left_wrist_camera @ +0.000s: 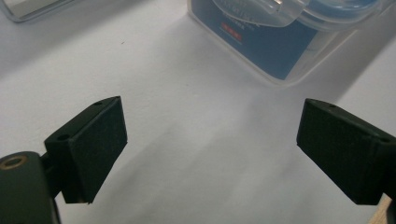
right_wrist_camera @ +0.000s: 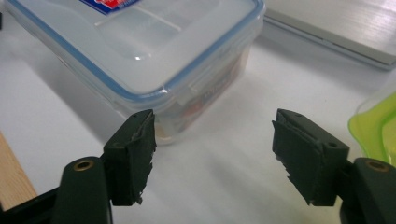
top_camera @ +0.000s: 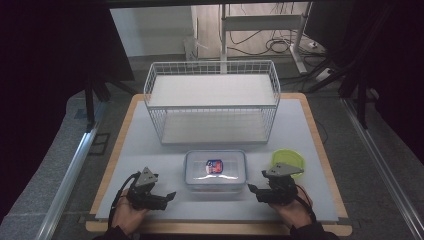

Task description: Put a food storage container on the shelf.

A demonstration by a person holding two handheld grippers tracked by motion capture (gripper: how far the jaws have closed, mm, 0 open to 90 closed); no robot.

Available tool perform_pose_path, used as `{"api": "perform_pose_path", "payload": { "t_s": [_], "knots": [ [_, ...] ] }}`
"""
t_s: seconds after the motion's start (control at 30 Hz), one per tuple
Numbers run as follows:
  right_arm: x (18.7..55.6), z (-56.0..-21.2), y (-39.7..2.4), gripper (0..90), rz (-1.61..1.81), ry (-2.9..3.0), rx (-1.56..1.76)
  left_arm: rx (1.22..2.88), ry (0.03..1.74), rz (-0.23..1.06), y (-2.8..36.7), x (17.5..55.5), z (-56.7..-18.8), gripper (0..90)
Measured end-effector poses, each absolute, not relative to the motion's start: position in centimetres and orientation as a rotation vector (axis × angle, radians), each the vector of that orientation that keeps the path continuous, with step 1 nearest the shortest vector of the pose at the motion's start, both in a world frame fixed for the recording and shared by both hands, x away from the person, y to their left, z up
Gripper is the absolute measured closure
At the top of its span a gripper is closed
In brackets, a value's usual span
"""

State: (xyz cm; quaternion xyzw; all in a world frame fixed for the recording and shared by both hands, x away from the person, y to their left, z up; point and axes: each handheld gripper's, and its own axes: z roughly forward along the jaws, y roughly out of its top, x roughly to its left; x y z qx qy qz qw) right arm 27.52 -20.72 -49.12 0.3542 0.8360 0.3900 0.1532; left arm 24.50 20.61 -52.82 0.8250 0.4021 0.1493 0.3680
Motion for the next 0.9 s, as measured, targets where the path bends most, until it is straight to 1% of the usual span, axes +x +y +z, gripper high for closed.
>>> {"api": "perform_pose_path", "payload": {
  "t_s": [0.2, 0.33, 0.4, 0.43, 0.53, 0.7, 0.9],
  "knots": [
    [27.6, -48.6, -20.6, 26.8, 1.146, 2.408, 1.011, 2.105, 1.035, 0.365, 20.7, 25.1, -51.1, 9.6],
    [27.9, -47.8, -20.6, 34.7, 1.147, 2.424, 1.078, 2.085, 1.033, 0.316, 20.4, 25.7, -49.9, 9.5],
    [28.2, -47.5, -20.5, 35.6, 1.158, 2.434, 1.106, 2.116, 1.019, 0.305, 19.9, 26.1, -49.6, 9.2],
    [28.3, -47.3, -20.4, 35.6, 1.154, 2.437, 1.113, 2.127, 1.018, 0.295, 19.7, 26.3, -49.6, 7.2],
    [28.7, -47.1, -20.0, 31.7, 1.161, 2.47, 1.106, 2.122, 0.982, 0.221, 19.1, 27.1, -49.3, 4.5],
    [30.0, -47.0, -18.8, 25.6, 1.18, 2.521, 1.088, 2.08, 0.952, 0.12, 18.1, 28.5, -49.2, 5.6],
    [31.4, -47.7, -17.8, 19.0, 1.174, 2.58, 1.11, 2.064, 0.947, 0.017, 16.9, 30.0, -50.2, 5.1]
  ]
}}
